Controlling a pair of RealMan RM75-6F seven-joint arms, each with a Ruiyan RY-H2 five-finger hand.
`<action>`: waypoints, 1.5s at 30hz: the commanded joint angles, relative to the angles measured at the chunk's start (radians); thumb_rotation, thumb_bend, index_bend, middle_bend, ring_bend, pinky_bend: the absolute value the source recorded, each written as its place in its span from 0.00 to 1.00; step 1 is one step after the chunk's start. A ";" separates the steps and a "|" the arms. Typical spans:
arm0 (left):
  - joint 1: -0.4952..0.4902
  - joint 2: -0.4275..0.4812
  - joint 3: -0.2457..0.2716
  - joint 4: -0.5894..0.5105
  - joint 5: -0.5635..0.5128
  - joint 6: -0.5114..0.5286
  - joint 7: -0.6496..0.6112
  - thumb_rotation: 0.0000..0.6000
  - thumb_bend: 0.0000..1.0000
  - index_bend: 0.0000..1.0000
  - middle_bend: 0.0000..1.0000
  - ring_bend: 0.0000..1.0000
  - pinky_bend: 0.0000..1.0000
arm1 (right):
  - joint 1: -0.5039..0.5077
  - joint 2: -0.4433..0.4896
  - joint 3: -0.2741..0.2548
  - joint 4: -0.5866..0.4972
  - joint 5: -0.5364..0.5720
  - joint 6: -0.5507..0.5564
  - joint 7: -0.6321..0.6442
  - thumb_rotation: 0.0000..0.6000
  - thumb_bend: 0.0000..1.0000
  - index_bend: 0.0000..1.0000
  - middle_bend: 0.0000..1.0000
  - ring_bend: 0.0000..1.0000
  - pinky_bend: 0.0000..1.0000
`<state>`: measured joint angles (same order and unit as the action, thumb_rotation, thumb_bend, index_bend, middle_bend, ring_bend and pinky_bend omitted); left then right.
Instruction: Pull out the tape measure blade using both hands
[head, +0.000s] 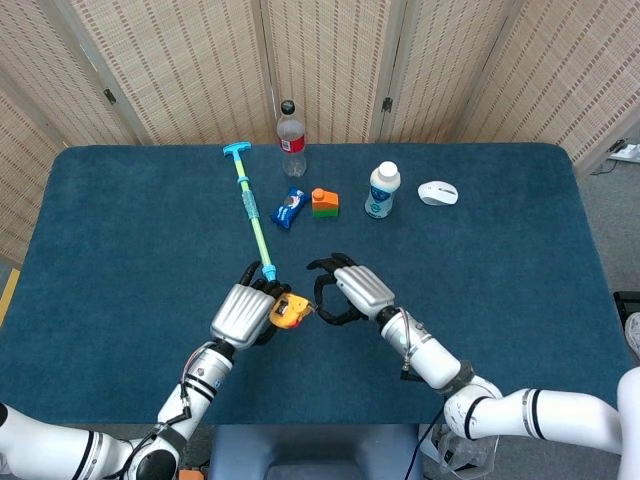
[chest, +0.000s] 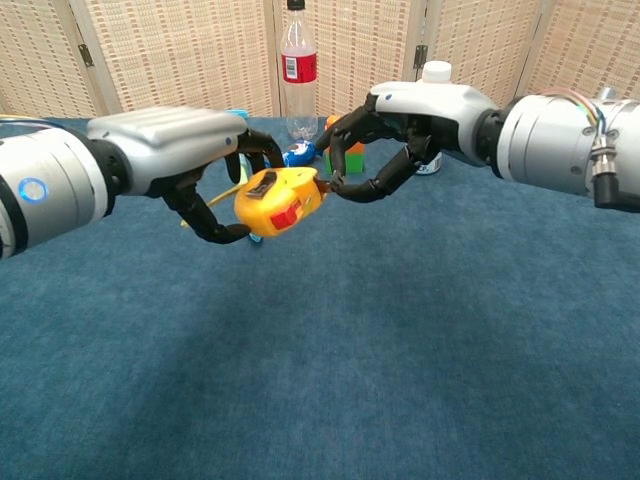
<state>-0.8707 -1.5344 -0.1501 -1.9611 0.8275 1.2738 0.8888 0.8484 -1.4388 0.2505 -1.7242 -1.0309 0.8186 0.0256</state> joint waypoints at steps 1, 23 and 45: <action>0.000 -0.001 0.002 0.003 -0.001 -0.001 -0.002 1.00 0.40 0.47 0.42 0.32 0.03 | 0.001 -0.001 0.001 0.002 0.001 0.000 0.001 1.00 0.38 0.60 0.20 0.14 0.00; 0.048 0.032 0.046 0.130 0.021 -0.042 -0.097 1.00 0.40 0.48 0.42 0.32 0.03 | -0.082 0.176 -0.026 -0.100 -0.065 -0.004 0.090 1.00 0.38 0.65 0.22 0.15 0.00; 0.109 0.057 0.069 0.241 0.068 -0.096 -0.206 1.00 0.40 0.49 0.42 0.32 0.03 | -0.304 0.611 -0.065 -0.285 -0.428 0.096 0.534 1.00 0.38 0.66 0.22 0.15 0.00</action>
<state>-0.7623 -1.4780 -0.0815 -1.7207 0.8949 1.1786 0.6834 0.5731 -0.8615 0.1953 -2.0008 -1.4148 0.8876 0.5115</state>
